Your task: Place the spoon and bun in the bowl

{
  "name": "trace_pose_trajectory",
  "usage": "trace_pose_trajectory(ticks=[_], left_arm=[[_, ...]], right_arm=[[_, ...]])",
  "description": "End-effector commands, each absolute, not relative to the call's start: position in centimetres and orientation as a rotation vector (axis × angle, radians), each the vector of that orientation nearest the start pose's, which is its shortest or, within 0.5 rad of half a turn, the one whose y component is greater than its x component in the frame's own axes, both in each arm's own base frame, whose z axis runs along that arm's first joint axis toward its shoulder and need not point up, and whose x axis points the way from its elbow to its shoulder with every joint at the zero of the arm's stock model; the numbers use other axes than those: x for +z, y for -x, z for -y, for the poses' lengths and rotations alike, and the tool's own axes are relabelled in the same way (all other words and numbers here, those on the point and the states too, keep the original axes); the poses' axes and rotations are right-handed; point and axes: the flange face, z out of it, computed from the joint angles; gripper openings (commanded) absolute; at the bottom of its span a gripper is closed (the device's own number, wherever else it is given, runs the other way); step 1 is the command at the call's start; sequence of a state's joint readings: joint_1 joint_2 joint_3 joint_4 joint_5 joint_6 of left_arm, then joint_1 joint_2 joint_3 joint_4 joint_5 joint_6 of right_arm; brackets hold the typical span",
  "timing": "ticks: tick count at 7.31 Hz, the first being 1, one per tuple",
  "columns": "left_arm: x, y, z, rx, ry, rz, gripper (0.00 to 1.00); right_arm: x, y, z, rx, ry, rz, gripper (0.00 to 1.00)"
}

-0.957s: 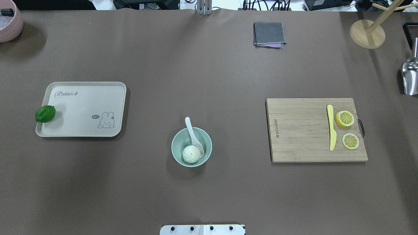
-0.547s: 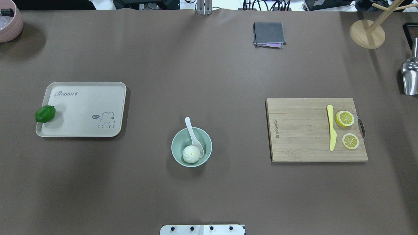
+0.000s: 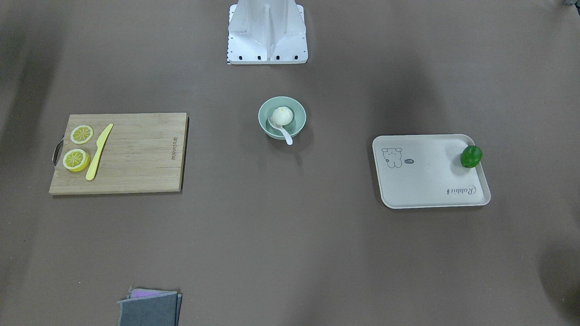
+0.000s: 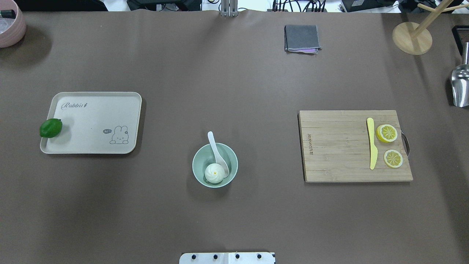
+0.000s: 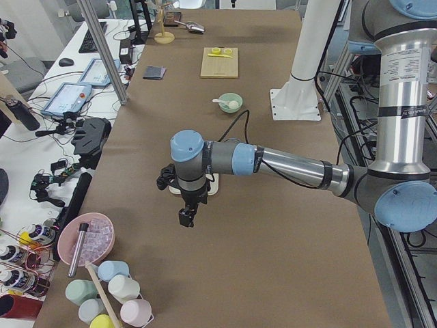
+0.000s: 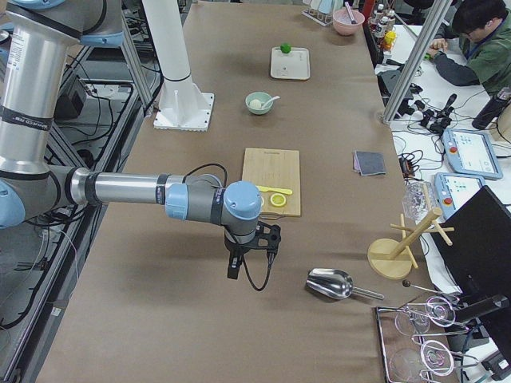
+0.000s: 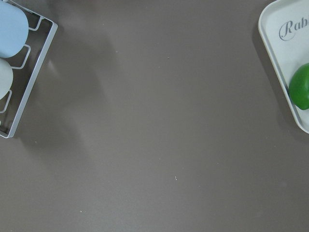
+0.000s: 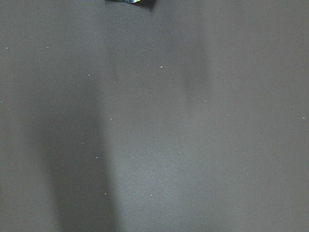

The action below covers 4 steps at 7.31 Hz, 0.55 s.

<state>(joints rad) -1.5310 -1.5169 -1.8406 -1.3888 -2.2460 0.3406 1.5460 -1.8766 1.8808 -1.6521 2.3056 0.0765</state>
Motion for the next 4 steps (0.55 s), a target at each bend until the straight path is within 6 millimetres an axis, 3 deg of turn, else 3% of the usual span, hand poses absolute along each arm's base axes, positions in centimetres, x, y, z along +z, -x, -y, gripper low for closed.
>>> trace_pose_trajectory(ticks=[1,4], left_arm=[[57.79,5.27,46.50,0.377,-0.132,-0.665,0.99],[57.78,5.26,46.50,0.377,-0.133,-0.667,0.99]], right_arm=[[64.76,-5.59,35.94,0.074,0.112,0.733,1.00],[64.56,-5.21,36.05,0.068,0.114,0.754,1.00]])
